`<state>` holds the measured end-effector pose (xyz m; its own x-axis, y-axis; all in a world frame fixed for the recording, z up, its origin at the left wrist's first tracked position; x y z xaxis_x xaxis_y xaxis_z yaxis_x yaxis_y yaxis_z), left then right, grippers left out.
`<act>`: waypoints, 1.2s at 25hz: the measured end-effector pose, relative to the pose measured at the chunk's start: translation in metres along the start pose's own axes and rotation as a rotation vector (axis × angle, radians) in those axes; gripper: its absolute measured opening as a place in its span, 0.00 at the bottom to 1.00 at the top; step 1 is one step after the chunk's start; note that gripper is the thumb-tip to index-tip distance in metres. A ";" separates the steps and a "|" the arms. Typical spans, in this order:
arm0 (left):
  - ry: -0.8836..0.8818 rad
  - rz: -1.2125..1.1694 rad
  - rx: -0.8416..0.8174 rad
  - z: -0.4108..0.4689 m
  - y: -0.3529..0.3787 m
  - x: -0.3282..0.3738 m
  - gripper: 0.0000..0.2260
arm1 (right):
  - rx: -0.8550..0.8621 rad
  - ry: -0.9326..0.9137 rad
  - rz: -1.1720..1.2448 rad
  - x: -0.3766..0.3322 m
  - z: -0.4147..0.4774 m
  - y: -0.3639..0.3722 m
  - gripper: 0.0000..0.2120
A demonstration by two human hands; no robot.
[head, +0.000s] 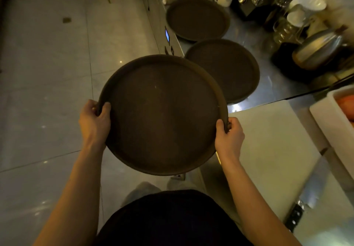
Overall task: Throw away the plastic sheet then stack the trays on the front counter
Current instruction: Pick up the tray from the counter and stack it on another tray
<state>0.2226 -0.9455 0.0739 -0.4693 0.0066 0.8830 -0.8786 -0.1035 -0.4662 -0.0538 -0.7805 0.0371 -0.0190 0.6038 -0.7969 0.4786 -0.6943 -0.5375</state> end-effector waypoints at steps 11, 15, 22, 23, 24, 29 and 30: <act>0.004 0.007 -0.114 0.127 0.072 0.012 0.09 | 0.095 0.120 -0.007 -0.064 0.077 0.058 0.07; 0.079 0.052 -0.211 0.190 0.094 0.019 0.10 | 0.182 0.207 0.011 -0.088 0.083 0.086 0.08; 0.149 0.041 -0.463 0.285 0.139 0.031 0.07 | 0.399 0.384 -0.001 -0.113 0.069 0.128 0.06; 0.141 0.045 -0.503 0.289 0.146 0.030 0.06 | 0.426 0.406 -0.003 -0.112 0.065 0.130 0.05; 0.132 0.040 -0.549 0.291 0.153 0.029 0.05 | 0.443 0.436 0.005 -0.108 0.062 0.131 0.05; 0.106 0.042 -0.756 0.293 0.193 0.034 0.06 | 0.497 0.544 0.024 -0.087 0.064 0.128 0.08; 0.113 0.045 -0.783 0.293 0.204 0.038 0.06 | 0.514 0.562 0.028 -0.081 0.068 0.128 0.09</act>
<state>0.0516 -1.2574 0.0284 -0.4749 0.1238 0.8713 -0.6456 0.6238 -0.4405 -0.0511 -0.9448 0.0140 0.5025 0.5960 -0.6263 0.0001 -0.7245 -0.6893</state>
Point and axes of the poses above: each hand's wrist, its own z-axis towards the middle knuckle, its own y-axis out of the palm, x = y × z, the point moved 1 cm from there along z, towards the middle knuckle, and after that the axes turned 15 degrees about y, right-handed, at the moved point
